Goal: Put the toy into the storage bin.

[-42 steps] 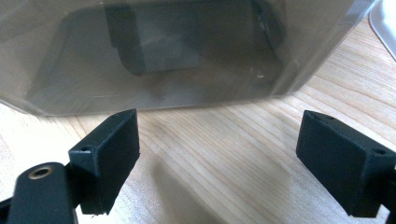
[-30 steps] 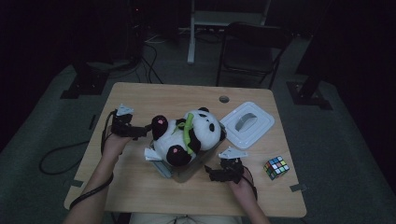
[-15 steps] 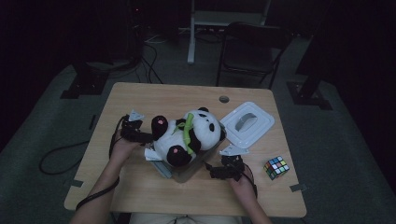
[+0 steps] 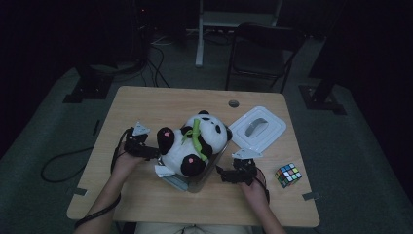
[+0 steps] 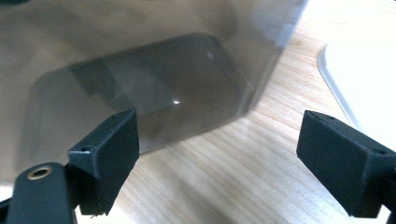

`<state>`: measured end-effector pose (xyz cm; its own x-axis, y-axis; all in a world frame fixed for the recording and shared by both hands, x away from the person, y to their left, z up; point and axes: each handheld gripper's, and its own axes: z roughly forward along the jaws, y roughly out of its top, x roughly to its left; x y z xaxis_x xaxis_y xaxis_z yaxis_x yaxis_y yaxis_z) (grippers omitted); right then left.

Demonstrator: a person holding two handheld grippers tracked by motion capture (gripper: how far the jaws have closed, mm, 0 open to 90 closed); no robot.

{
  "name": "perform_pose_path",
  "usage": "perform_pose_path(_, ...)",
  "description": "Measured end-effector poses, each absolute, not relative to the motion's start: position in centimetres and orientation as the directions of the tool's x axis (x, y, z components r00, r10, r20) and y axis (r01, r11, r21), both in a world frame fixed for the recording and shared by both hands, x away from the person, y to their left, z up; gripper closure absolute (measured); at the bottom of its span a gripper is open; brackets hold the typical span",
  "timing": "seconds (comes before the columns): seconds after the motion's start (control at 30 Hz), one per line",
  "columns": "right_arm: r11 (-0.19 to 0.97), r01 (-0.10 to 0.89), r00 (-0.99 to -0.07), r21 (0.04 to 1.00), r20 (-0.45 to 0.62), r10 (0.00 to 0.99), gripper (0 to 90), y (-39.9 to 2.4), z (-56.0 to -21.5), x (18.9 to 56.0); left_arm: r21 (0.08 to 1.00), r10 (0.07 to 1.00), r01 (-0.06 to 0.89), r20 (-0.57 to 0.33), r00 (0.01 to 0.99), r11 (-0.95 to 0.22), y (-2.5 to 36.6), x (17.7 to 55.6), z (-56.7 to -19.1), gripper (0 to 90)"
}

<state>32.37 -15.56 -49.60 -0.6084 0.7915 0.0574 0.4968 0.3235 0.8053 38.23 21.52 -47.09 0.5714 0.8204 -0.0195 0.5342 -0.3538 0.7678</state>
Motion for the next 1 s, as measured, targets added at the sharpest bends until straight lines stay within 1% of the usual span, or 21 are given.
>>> perform_pose_path(0.27, 0.317, 0.502, -0.618, 0.804, 0.078, 0.782, 16.1, -16.2, -49.5, 33.0, 0.767, 0.799, 0.538, -0.054, 0.599, -0.351, 21.0, 37.1, -47.4, 0.4)
perform_pose_path(0.37, 0.318, 0.504, -0.628, 0.803, 0.088, 0.773, 16.5, -16.5, -49.6, 33.3, 0.753, 0.781, 0.53, -0.035, 0.624, -0.389, 20.3, 36.7, -47.6, 0.4)
perform_pose_path(0.4, 0.318, 0.505, -0.631, 0.802, 0.092, 0.77, 18.4, -16.5, -49.6, 33.3, 0.754, 0.774, 0.523, -0.03, 0.633, -0.398, 19.9, 36.6, -47.6, 0.4)
perform_pose_path(0.5, 0.342, 0.504, -0.627, 0.793, 0.063, 0.777, 19.1, -16.4, -49.7, 33.4, 0.757, 0.766, 0.517, -0.034, 0.641, -0.399, 19.5, 36.3, -47.7, 0.4)
perform_pose_path(0.6, 0.338, 0.503, -0.623, 0.795, 0.062, 0.78, 19.2, -16.5, -49.8, 33.4, 0.755, 0.764, 0.521, -0.041, 0.644, -0.399, 19.4, 36.2, -47.7, 0.4)
perform_pose_path(0.63, 0.322, 0.513, -0.624, 0.796, 0.088, 0.776, 19.2, -16.7, -49.8, 33.5, 0.757, 0.76, 0.518, -0.043, 0.648, -0.399, 19.4, 36.1, -47.7, 0.4)
perform_pose_path(0.7, 0.311, 0.515, -0.625, 0.799, 0.102, 0.774, 19.2, -16.8, -49.9, 33.6, 0.757, 0.763, 0.513, -0.03, 0.646, -0.404, 19.2, 35.9, -47.6, 0.4)
perform_pose_path(1.0, 0.335, 0.512, -0.651, 0.791, 0.103, 0.752, 19.2, -17.0, -49.7, 34.5, 0.752, 0.766, 0.511, -0.014, 0.643, -0.415, 18.9, 35.3, -47.5, 0.4)
